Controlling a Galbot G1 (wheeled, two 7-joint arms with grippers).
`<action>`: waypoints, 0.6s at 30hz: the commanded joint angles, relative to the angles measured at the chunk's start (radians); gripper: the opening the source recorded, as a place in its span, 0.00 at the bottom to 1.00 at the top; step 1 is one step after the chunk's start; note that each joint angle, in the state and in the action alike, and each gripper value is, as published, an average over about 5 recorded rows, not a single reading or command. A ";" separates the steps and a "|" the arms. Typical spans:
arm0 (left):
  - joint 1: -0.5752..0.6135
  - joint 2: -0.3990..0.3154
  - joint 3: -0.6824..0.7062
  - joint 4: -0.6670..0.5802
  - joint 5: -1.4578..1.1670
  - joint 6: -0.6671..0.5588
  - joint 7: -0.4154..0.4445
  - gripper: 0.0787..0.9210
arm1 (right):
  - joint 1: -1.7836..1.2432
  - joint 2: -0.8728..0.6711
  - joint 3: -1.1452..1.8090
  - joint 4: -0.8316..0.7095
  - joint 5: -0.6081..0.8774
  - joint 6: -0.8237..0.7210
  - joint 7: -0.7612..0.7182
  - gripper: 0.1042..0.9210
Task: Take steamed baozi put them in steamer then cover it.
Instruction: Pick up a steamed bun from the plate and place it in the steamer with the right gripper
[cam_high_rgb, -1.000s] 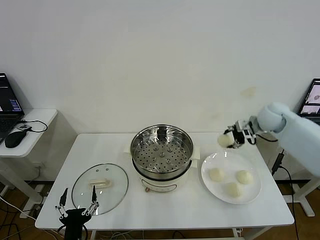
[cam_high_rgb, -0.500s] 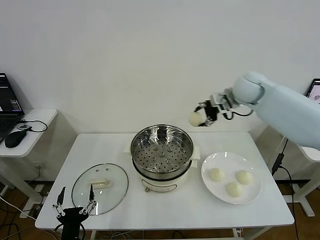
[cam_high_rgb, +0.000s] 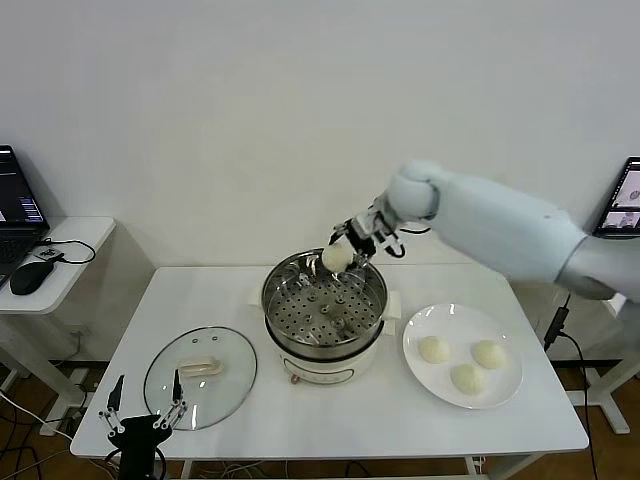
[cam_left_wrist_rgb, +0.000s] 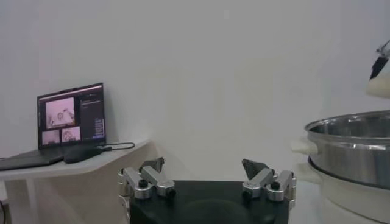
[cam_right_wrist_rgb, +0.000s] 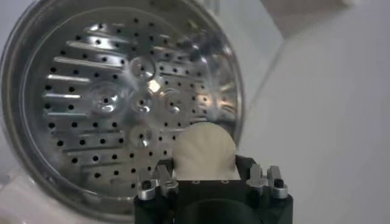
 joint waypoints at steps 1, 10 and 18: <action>0.000 -0.002 -0.001 0.002 0.000 0.001 0.000 0.88 | -0.027 0.098 -0.058 -0.087 -0.182 0.202 0.035 0.66; -0.009 0.001 -0.001 0.009 0.000 0.001 0.000 0.88 | -0.054 0.138 -0.044 -0.178 -0.278 0.314 0.074 0.67; -0.011 0.007 0.000 0.008 -0.001 0.001 -0.001 0.88 | -0.075 0.164 -0.027 -0.236 -0.340 0.358 0.100 0.67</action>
